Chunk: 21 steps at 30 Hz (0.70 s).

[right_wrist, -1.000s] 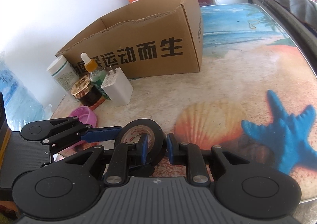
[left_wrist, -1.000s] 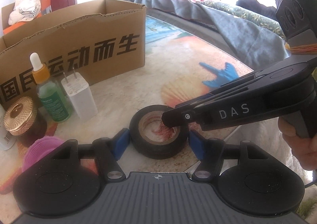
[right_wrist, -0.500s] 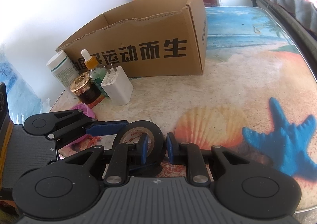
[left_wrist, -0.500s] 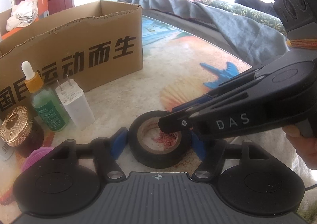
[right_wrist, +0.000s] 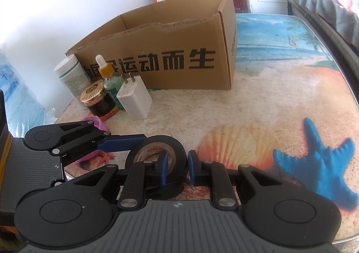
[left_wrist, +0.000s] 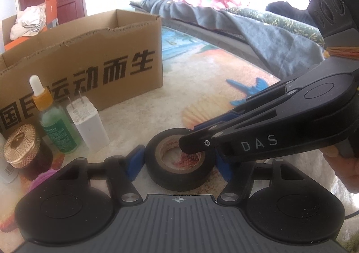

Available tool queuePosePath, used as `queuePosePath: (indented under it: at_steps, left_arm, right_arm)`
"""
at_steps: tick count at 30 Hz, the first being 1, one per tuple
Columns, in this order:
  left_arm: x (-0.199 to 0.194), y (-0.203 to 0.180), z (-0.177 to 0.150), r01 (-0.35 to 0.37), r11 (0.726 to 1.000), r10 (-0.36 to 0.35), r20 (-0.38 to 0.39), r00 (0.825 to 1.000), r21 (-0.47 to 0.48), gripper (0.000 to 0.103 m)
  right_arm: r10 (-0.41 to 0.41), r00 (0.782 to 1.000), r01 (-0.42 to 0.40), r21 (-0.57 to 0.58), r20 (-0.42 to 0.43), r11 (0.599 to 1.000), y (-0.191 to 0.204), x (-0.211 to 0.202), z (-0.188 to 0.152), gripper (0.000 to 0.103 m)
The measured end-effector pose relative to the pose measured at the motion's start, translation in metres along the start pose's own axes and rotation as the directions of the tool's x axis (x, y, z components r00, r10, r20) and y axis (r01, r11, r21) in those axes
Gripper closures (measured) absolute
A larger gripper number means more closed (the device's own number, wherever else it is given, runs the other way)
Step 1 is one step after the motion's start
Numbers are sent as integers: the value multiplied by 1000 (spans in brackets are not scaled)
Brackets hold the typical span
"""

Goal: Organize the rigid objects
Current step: 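Lift the black tape roll with the right tool and release it inside the box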

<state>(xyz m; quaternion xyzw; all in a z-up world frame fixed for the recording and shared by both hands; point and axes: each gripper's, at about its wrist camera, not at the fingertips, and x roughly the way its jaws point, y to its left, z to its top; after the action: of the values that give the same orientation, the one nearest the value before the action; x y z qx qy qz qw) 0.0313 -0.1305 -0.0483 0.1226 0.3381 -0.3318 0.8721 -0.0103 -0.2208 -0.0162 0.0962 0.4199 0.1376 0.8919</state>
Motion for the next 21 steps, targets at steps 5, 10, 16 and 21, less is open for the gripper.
queuePosePath:
  at_steps: [5, 10, 16, 21]
  left_arm:
    - [-12, 1, 7, -13, 1000, 13, 46, 999, 0, 36]
    - [-30, 5, 21, -39, 999, 39, 117, 992, -2, 36]
    - [-58, 18, 48, -94, 996, 93, 217, 972, -7, 36]
    - [-79, 42, 79, -138, 990, 136, 292, 947, -16, 36]
  right_arm:
    - [-5, 999, 6, -20, 37, 1000, 7, -12, 7, 82]
    - [-4, 995, 11, -67, 97, 998, 19, -27, 24, 82]
    - [24, 981, 6, -152, 193, 988, 38, -48, 58, 82]
    - [71, 961, -5, -239, 268, 971, 57, -58, 99, 82]
